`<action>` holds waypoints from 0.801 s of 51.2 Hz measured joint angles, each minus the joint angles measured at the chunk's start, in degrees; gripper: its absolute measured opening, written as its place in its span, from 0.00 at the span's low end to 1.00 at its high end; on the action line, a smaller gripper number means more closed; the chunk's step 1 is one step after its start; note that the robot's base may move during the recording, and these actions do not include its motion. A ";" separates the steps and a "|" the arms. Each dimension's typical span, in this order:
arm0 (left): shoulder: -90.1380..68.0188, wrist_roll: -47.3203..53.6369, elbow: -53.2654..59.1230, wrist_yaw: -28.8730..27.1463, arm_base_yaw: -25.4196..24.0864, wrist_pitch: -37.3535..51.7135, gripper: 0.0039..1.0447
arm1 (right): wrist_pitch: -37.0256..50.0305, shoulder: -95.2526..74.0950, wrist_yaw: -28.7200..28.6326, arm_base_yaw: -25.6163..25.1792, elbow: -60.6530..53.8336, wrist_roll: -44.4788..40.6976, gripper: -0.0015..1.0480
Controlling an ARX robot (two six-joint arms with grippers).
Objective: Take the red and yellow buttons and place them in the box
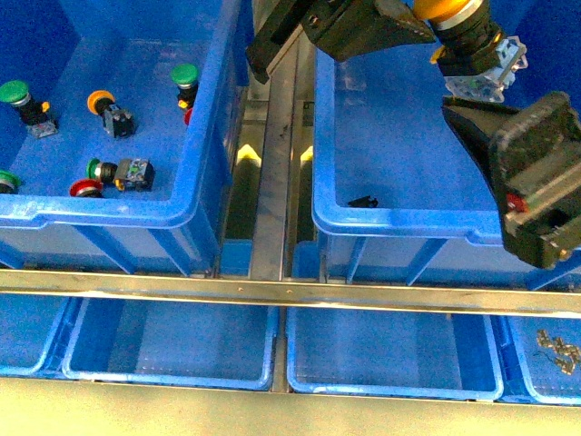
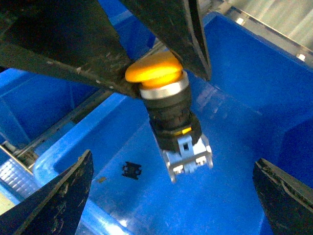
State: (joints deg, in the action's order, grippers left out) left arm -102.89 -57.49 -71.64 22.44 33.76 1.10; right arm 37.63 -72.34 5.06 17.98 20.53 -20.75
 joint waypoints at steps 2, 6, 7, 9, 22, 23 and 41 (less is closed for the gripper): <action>-0.02 -0.04 -0.11 0.00 0.20 0.00 0.33 | 1.11 -1.73 -0.20 -0.02 0.81 -0.35 0.94; -0.13 -0.04 -0.26 -0.04 0.37 0.00 0.33 | 2.91 -3.89 -0.46 0.00 1.66 -0.74 0.94; -0.17 -0.04 -0.31 -0.02 0.39 0.00 0.33 | 3.26 -4.35 -0.61 0.00 1.84 -0.90 0.94; -0.33 -0.04 -0.46 -0.17 0.46 -0.02 0.33 | 4.28 -5.46 -0.72 0.13 2.16 -1.49 0.94; -0.68 -0.04 -1.01 -0.48 0.87 -0.42 0.33 | 7.06 -9.46 -1.97 0.50 3.08 -3.15 0.94; -0.68 -0.04 -1.01 -0.48 0.92 -0.42 0.33 | 7.15 -9.75 -2.08 0.48 3.13 -3.26 0.94; -1.29 -0.39 -1.75 -1.01 1.40 -0.42 0.33 | 9.99 -13.09 -2.91 -2.25 3.45 -5.84 0.69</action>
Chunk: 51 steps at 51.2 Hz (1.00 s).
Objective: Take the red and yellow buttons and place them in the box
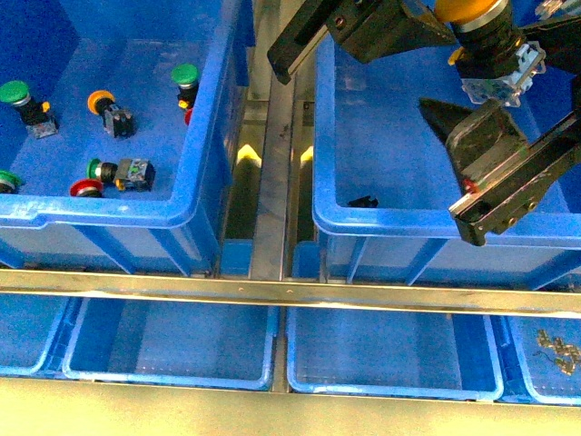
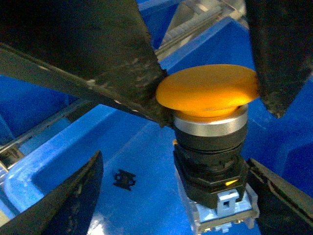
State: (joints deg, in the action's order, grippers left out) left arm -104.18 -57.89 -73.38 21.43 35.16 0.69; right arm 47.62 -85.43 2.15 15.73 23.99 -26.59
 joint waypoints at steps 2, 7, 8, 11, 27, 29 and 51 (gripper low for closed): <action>-0.02 0.00 0.00 0.00 0.00 -0.02 0.33 | 0.13 -0.04 0.09 -0.37 0.09 0.02 0.62; -0.02 0.09 0.00 -0.07 -0.02 -0.33 0.33 | 0.15 -0.04 0.33 -0.92 0.26 0.02 0.42; -0.02 0.15 0.00 -0.11 -0.02 -0.33 0.33 | 0.24 -0.04 0.44 -0.98 0.26 0.02 0.39; -0.02 1.25 0.00 -0.52 -0.02 -0.33 0.33 | 0.33 -0.04 0.13 -1.11 0.26 -0.26 0.30; 3.17 2.62 4.00 -1.40 -2.54 2.54 0.79 | -0.76 0.13 0.28 -1.25 -1.42 0.46 0.26; 4.46 3.08 5.46 -1.55 -3.72 2.14 0.88 | -0.92 0.42 0.39 -1.46 -1.97 0.50 0.26; 16.06 13.68 17.31 -6.45 -13.73 1.68 0.93 | -3.82 2.54 1.27 -4.48 -2.86 0.66 0.26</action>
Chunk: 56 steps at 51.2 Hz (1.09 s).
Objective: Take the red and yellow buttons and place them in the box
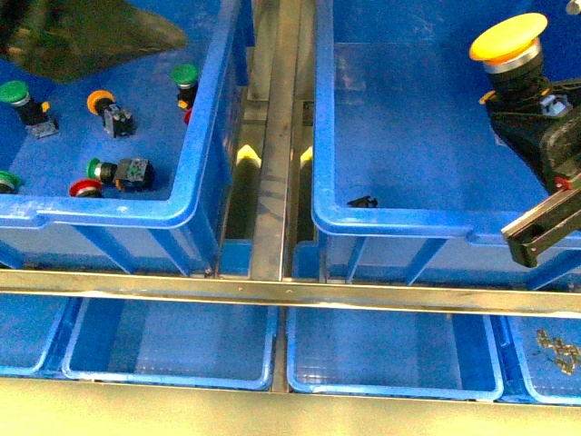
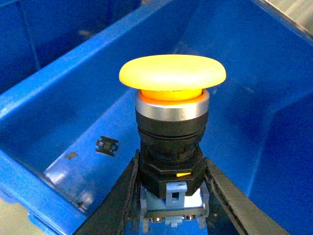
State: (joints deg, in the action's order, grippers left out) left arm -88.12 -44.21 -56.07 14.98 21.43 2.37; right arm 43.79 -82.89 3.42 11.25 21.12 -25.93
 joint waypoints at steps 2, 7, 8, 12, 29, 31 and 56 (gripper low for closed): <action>1.79 1.79 1.46 -0.52 -0.90 -0.02 0.93 | -0.59 0.50 0.15 -0.61 -0.09 0.15 0.26; 6.78 9.11 6.16 -3.76 -4.26 0.39 0.93 | -2.97 2.51 0.48 -2.43 -0.26 0.94 0.26; 7.39 9.60 6.88 -3.96 -4.76 0.57 0.93 | -3.32 2.86 0.57 -2.69 -0.28 1.01 0.26; 10.78 15.85 11.26 -4.94 -8.33 1.46 0.93 | -5.79 5.25 1.18 -4.20 -0.35 2.29 0.26; 15.02 38.01 38.42 -7.52 -28.52 32.85 0.75 | -23.56 22.45 4.39 -7.65 -2.47 8.72 0.26; 15.06 39.10 42.38 -7.52 -29.22 41.20 0.70 | -25.49 24.06 4.66 -7.65 -2.56 9.92 0.26; 38.77 43.50 53.90 -14.62 -21.81 44.24 0.02 | -34.88 28.50 10.91 -2.47 -1.16 20.52 0.26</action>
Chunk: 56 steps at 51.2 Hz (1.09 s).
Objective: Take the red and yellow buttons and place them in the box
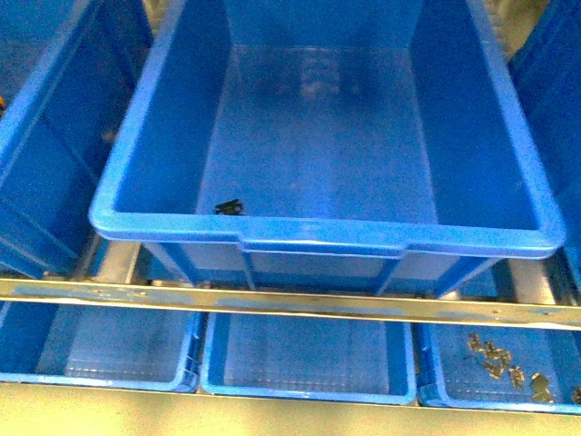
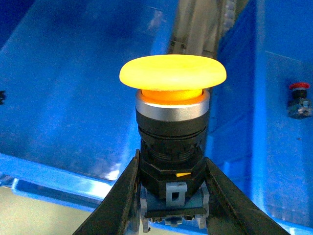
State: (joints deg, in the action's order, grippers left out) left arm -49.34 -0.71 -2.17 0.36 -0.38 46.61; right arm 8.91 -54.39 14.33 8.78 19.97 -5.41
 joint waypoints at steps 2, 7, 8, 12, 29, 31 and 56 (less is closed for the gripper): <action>1.75 0.04 0.37 -0.07 0.24 -1.38 0.02 | 0.11 -0.37 0.09 0.24 0.22 0.07 0.26; 5.27 0.07 0.77 -0.42 0.22 -4.44 0.02 | 0.42 -0.96 0.42 0.57 0.57 0.11 0.26; 6.12 0.07 0.92 -0.39 0.24 -5.20 0.02 | 0.46 -1.11 0.48 0.66 0.63 0.15 0.26; 9.14 0.09 0.94 -0.37 0.26 -7.82 0.02 | 0.52 -1.49 0.63 0.98 0.90 0.24 0.26; 22.43 0.11 1.01 -0.11 0.28 -19.71 0.02 | 2.16 -1.88 1.29 2.29 1.31 0.90 0.26; 23.96 0.11 1.01 -0.13 0.35 -21.29 0.02 | 2.16 -1.88 1.81 2.16 1.29 1.11 0.26; 34.51 0.11 1.01 -0.37 0.37 -31.69 0.02 | 1.73 -1.38 1.68 3.56 1.29 1.81 0.26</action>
State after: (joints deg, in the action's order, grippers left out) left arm -14.83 -0.60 -1.17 -0.01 -0.01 14.92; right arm 10.63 -55.77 16.01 12.34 21.26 -3.60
